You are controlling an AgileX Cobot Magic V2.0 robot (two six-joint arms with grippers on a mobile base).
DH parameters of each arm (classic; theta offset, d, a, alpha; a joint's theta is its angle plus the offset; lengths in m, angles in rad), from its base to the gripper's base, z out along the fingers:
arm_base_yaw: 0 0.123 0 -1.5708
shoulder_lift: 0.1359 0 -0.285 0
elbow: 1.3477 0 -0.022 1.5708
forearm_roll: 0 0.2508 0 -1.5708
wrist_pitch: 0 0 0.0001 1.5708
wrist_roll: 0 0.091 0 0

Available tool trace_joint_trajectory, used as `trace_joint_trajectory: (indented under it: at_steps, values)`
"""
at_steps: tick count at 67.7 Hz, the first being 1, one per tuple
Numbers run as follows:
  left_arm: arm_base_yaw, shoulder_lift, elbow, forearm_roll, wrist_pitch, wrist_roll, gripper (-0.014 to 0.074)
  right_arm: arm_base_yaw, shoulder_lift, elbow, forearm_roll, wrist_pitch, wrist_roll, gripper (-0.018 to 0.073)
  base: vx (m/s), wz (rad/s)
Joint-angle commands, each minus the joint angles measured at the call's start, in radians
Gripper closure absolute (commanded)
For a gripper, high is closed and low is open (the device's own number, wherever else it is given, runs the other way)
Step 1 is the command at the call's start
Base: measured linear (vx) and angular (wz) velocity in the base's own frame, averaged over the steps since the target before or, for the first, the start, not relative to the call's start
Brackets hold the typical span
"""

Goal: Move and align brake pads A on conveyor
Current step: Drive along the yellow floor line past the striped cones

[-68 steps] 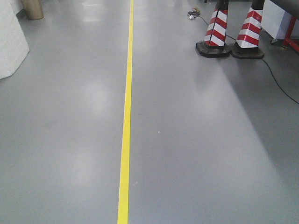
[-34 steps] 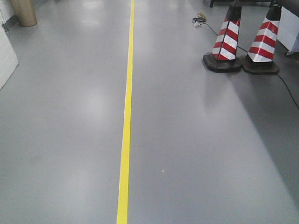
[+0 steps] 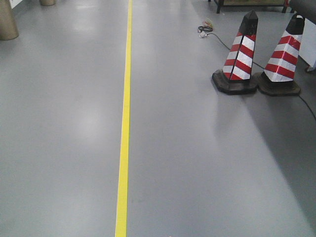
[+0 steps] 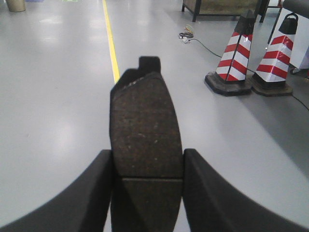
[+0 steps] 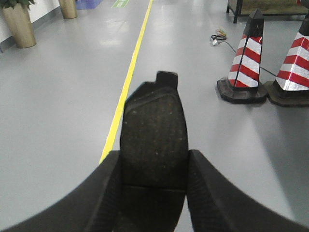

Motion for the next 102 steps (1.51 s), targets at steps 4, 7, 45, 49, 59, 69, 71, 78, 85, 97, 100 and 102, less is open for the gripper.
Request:
trace_joint_trajectory:
  at_steps: [4,7,45,49,59,69,71,78,85,97,100,102]
  values:
    - [-0.004,-0.002,-0.029,-0.002,-0.101,0.000,0.0603,0.000,0.008,-0.030,-0.011,-0.092,-0.004,0.0569,0.73,-0.13]
    - [-0.004,-0.002,-0.029,-0.002,-0.101,0.000,0.0603,0.000,0.008,-0.030,-0.011,-0.092,-0.004,0.0569,0.73,-0.12]
    - [-0.004,-0.002,-0.029,-0.002,-0.099,0.000,0.0603,0.000,0.008,-0.030,-0.011,-0.091,-0.004,0.0569,0.74,-0.01]
    - [-0.004,-0.002,-0.029,-0.002,-0.100,0.000,0.0603,0.000,0.008,-0.030,-0.011,-0.092,-0.004,0.0569,0.72,0.10]
    - [-0.004,-0.002,-0.029,-0.002,-0.099,0.000,0.0603,0.000,0.008,-0.030,-0.011,-0.092,-0.004,0.0569,0.70,0.08]
    - [-0.004,-0.002,-0.029,-0.002,-0.100,0.000,0.0603,0.000,0.008,-0.030,-0.011,-0.091,-0.004,0.0569,0.69,0.06]
    - [-0.004,-0.002,-0.029,-0.002,-0.100,0.000,0.0603,0.000,0.008,-0.030,-0.011,-0.092,-0.004,0.0569,0.68,0.04]
    - [-0.004,-0.002,-0.029,-0.002,-0.100,0.000,0.0603,0.000,0.008,-0.030,-0.011,-0.092,-0.004,0.0569,0.67,0.01]
    - [-0.004,-0.002,-0.029,-0.002,-0.100,0.000,0.0603,0.000,0.008,-0.030,-0.011,-0.091,-0.004,0.0569,0.67,-0.04]
    - [-0.004,-0.002,-0.029,-0.002,-0.100,0.000,0.0603,0.000,0.008,-0.030,-0.011,-0.092,-0.004,0.0569,0.65,-0.05]
    - [-0.004,-0.002,-0.029,-0.002,-0.099,0.000,0.0603,0.000,0.008,-0.030,-0.011,-0.092,-0.004,0.0569,0.63,-0.04]
    - [-0.004,-0.002,-0.029,-0.002,-0.099,0.000,0.0603,0.000,0.008,-0.030,-0.011,-0.092,-0.004,0.0569,0.62,-0.04]
